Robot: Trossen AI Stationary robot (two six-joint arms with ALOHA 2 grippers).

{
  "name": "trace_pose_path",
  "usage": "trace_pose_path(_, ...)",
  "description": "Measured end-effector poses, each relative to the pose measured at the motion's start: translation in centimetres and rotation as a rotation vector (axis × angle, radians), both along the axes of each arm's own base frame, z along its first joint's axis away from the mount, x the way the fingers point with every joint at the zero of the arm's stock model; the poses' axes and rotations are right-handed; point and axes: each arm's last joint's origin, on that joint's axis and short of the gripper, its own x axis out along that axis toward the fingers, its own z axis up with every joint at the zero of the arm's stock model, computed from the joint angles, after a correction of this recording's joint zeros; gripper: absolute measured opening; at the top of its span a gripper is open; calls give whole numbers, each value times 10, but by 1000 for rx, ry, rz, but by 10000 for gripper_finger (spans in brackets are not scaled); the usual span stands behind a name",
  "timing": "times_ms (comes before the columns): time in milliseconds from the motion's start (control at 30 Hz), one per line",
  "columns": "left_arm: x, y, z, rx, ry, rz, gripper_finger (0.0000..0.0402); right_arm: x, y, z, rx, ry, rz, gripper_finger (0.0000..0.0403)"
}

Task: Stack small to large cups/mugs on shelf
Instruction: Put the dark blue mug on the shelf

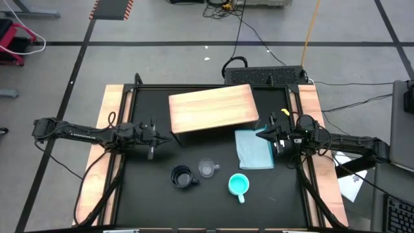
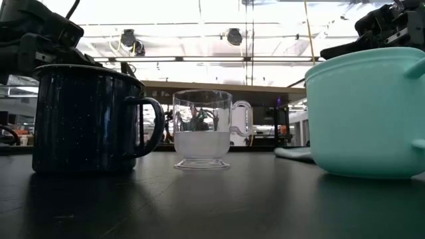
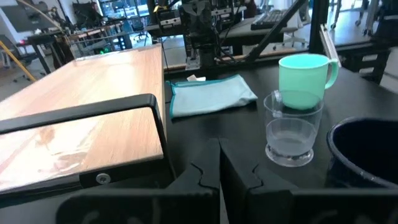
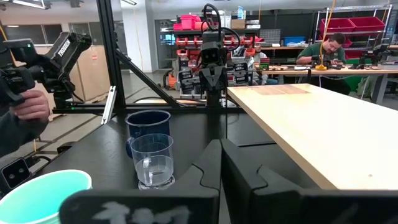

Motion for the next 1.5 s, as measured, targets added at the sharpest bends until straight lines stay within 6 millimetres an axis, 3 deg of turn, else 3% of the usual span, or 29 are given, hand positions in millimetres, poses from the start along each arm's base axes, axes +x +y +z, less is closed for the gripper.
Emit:
trace_pose_path(500,0,-3,5,-57,-46,-93,3,0,0,0,0,0,0,0)
trace_pose_path(800,0,-4,19,-98,-183,-122,2,0,0,0,0,0,0,0)
trace_pose_path(967,6,-5,47,-171,-240,-171,1,0,0,0,0,-1,0,0)
trace_pose_path(1167,14,-10,87,-171,-125,-247,2,0,0,1,-2,-8,0,0)
trace_pose_path(1367,14,-18,107,-163,-11,-187,2,0,0,1,-2,-8,0,0)
trace_pose_path(1500,13,-26,108,-192,9,-209,2,0,0,1,-2,-8,0,0)
